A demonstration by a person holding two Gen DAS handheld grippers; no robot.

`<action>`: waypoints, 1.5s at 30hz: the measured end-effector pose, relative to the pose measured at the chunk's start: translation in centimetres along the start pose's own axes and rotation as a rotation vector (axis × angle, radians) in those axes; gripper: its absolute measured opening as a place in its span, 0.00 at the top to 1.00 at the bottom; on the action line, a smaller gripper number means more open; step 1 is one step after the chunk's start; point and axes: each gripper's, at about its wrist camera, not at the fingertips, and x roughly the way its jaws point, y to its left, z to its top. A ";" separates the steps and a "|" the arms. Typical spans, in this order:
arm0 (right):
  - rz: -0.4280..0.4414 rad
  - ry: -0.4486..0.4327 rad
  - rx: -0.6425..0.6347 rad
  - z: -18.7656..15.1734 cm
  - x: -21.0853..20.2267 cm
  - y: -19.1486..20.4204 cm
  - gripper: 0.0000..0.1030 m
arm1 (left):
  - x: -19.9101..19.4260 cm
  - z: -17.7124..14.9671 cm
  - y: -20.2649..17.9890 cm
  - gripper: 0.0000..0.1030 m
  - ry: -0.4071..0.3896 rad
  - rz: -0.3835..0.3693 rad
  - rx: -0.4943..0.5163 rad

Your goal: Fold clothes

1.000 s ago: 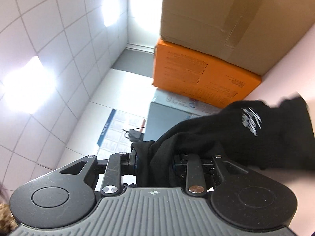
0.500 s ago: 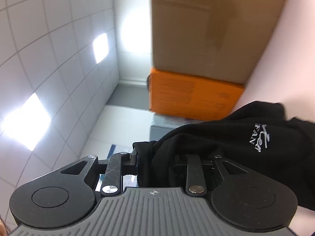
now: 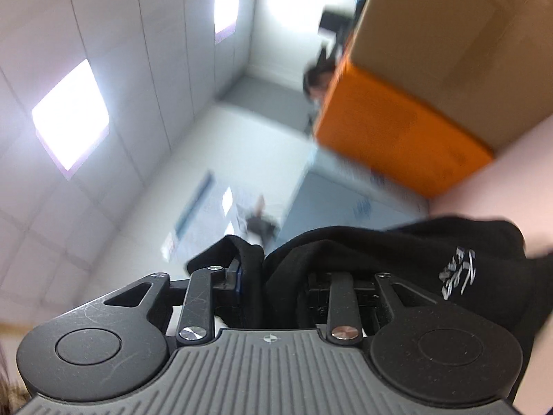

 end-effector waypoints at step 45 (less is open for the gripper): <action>-0.676 0.383 -0.431 3.5 12.8 -13.2 0.16 | 5.8 -15.3 7.2 0.97 0.642 0.121 -0.272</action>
